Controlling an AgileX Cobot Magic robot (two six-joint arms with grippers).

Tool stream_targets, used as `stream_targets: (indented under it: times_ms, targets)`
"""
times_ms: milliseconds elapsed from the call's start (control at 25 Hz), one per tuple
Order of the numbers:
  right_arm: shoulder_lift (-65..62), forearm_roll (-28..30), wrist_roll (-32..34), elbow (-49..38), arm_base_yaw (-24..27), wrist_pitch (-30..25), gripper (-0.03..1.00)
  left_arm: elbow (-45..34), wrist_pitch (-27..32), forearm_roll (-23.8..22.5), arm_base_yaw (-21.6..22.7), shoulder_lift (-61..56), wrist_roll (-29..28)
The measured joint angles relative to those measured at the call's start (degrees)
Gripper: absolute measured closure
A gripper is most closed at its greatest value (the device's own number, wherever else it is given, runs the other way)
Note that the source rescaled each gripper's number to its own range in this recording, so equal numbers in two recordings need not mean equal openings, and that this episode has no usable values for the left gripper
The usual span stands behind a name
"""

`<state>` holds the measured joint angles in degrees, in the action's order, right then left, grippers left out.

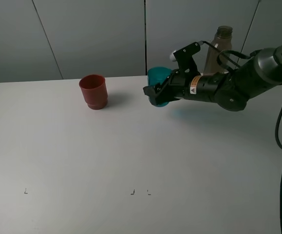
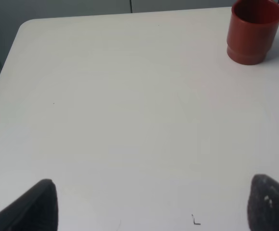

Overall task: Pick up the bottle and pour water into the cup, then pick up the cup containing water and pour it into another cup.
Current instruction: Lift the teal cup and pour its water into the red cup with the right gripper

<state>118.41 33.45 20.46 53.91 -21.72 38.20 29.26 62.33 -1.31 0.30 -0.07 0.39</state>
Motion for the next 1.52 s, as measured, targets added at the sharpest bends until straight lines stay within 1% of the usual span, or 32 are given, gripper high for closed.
stream_targets:
  times_ms: [120,320,520,800,1120,1280,1520]
  targets:
    - [0.0,0.1,1.9,4.1,-1.4,-3.8,0.92,0.0,0.0,0.0,0.0,0.0,0.0]
    - [0.0,0.3,3.7,12.5,-2.8,-11.7,0.92,0.0,0.0,0.0,0.0,0.0,0.0]
    - [0.6,0.8,6.2,19.6,-3.3,-16.0,0.92,0.0,0.0,0.0,0.0,0.0,0.0]
    - [5.2,4.6,12.1,30.0,-3.5,-21.9,0.92,0.0,0.0,0.0,0.0,0.0,0.0]
    - [11.1,6.0,13.8,39.6,-5.8,-23.7,0.92,0.0,0.0,0.0,0.0,0.0,0.0]
    - [14.4,6.3,14.4,43.9,-7.3,-25.6,0.92,0.0,0.0,0.0,0.0,0.0,0.0]
    - [18.0,6.8,15.0,48.6,-9.4,-26.5,0.92,0.0,0.0,0.0,0.0,0.0,0.0]
